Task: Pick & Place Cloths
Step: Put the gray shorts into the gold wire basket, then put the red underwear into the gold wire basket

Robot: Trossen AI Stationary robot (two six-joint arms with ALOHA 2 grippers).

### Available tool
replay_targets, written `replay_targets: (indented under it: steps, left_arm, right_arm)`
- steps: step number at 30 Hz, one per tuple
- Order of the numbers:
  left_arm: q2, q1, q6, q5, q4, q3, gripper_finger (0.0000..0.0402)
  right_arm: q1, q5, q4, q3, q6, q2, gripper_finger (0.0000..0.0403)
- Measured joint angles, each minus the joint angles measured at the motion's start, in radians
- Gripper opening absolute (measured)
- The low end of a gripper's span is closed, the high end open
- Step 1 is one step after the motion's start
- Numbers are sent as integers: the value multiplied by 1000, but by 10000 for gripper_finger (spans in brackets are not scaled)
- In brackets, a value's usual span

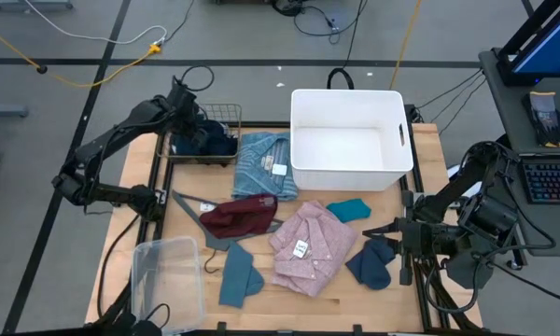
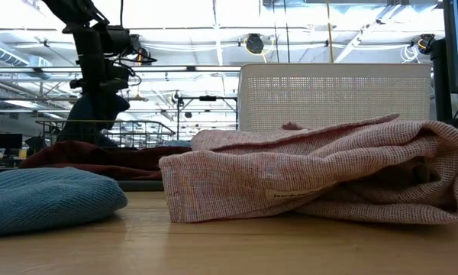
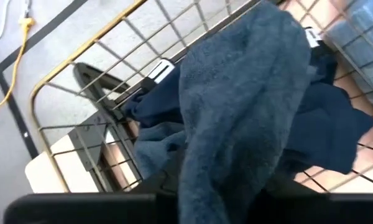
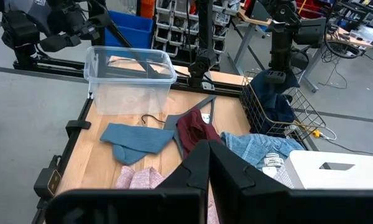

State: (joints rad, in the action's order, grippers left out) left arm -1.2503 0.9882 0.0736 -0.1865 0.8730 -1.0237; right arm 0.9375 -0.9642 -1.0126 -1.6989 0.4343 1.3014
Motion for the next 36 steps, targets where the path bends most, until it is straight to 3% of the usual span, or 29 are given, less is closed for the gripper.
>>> replay_targets:
  steps: [9, 16, 19, 26, 30, 36]
  left_arm:
    - [0, -4, -57, -17, 68, -4, 241]
    - [1, -17, -55, -15, 203, -105, 298]
    - [2, -32, -81, 22, 247, -183, 302]
    - [52, -154, -158, 273, 202, -332, 279]
    - [101, -316, -172, 319, 142, -344, 260]
    - [126, -623, -211, 281, 114, -344, 241]
  right_arm:
    - [0, 0, 0, 0, -1, 0, 0]
    - [0, 0, 7, 0, -3, 0, 0]
    - [0, 0, 19, 0, -12, 0, 0]
    - [0, 1, 18, 0, -12, 0, 0]
    - [0, 1, 18, 0, -12, 0, 0]
    - [0, 1, 17, 0, -61, 0, 0]
